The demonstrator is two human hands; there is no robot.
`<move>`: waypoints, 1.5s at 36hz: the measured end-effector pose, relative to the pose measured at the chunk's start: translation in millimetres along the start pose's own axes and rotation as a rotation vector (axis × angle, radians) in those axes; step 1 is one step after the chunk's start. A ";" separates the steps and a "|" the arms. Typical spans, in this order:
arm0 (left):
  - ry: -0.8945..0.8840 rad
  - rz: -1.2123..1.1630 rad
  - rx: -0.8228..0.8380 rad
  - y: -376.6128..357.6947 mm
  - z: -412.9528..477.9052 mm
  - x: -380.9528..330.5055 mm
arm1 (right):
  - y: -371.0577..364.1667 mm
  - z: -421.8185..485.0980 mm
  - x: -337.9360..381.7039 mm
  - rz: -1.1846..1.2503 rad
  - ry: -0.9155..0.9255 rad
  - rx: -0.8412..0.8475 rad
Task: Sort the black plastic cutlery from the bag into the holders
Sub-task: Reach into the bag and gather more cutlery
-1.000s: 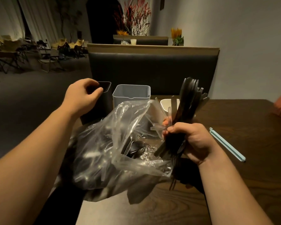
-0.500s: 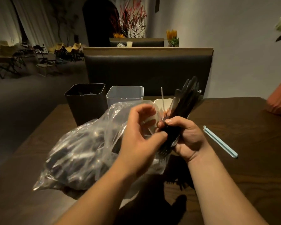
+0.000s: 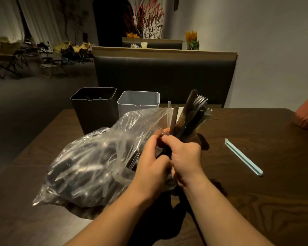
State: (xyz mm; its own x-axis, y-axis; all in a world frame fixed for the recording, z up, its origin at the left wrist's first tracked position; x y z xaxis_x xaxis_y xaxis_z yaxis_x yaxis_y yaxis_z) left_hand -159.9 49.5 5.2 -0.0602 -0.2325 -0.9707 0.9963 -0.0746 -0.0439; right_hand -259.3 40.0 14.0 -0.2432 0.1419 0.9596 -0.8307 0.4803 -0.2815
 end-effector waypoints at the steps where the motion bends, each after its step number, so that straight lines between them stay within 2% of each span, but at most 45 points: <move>1: -0.007 -0.044 0.008 -0.8 -1.4 -3.2 | -0.6 -1.6 1.3 -0.009 0.021 0.000; 3: 0.000 -0.121 0.029 -2.4 -2.5 -7.2 | -0.5 -5.1 -0.9 -0.114 0.062 0.062; 6: 0.068 -0.203 0.082 -7.8 -0.3 -2.4 | -3.6 -12.1 -15.6 -0.452 0.065 0.269; 7: 0.097 -0.220 0.102 -10.0 0.4 0.5 | -4.0 -12.2 -17.2 -0.519 0.077 0.288; 9: 0.148 -0.234 0.121 -11.9 2.0 5.9 | -7.6 -11.9 -10.6 -0.522 0.176 0.220; 11: 0.159 -0.215 0.097 -11.3 4.9 10.1 | -6.2 -8.0 -3.3 -0.450 0.285 0.022; 14: 0.182 -0.177 0.006 -6.5 9.6 14.5 | -11.5 -5.8 -6.1 -0.570 0.383 -0.030; 16: 0.263 -0.248 -0.033 -3.7 11.3 18.9 | -12.3 -4.4 -8.1 -0.628 0.400 -0.047; 20: 0.366 -0.363 -0.073 2.5 14.3 25.9 | -24.4 -12.7 -4.3 -0.694 0.400 0.072; 23: 0.397 -0.404 -0.047 4.7 16.3 26.6 | -31.7 -9.7 -10.7 -0.906 0.485 0.140; 25: 0.420 -0.411 -0.048 8.8 19.7 30.1 | -34.9 -6.9 -15.4 -0.959 0.530 0.162; 31: 0.527 -0.523 -0.114 23.0 29.6 50.2 | -47.3 -11.6 -27.1 -1.017 0.553 0.361; 38: 0.653 -0.706 -0.061 17.9 30.7 59.1 | -51.8 -9.2 -19.4 -1.112 0.667 0.328; 43: 0.707 -0.837 0.012 11.9 28.6 52.0 | -53.4 -1.8 -16.2 -1.099 0.590 0.430; 49: 0.726 -0.965 0.025 18.4 33.3 46.0 | -62.7 -7.1 -16.8 -1.168 0.568 0.517; 54: 0.702 -1.005 -0.048 20.8 37.7 45.6 | -65.5 -3.4 -8.4 -0.964 0.428 0.496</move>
State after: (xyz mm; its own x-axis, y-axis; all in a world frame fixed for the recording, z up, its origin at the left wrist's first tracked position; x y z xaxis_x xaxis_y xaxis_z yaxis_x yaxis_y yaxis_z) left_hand -144.2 0.8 -31.1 -0.7712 0.4817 -0.4161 0.5282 0.1194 -0.8407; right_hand -201.1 10.3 24.4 0.7059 0.2282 0.6705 -0.7071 0.1707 0.6862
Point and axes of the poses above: each hand's wrist, its own z-axis towards the middle knuckle, its own y-axis out of the back of the hand, x = y × z, the point moved 6 cm from there along z, towards the middle knuckle, and after that the axes turned 8 degrees about -x, right-handed, at the moved point
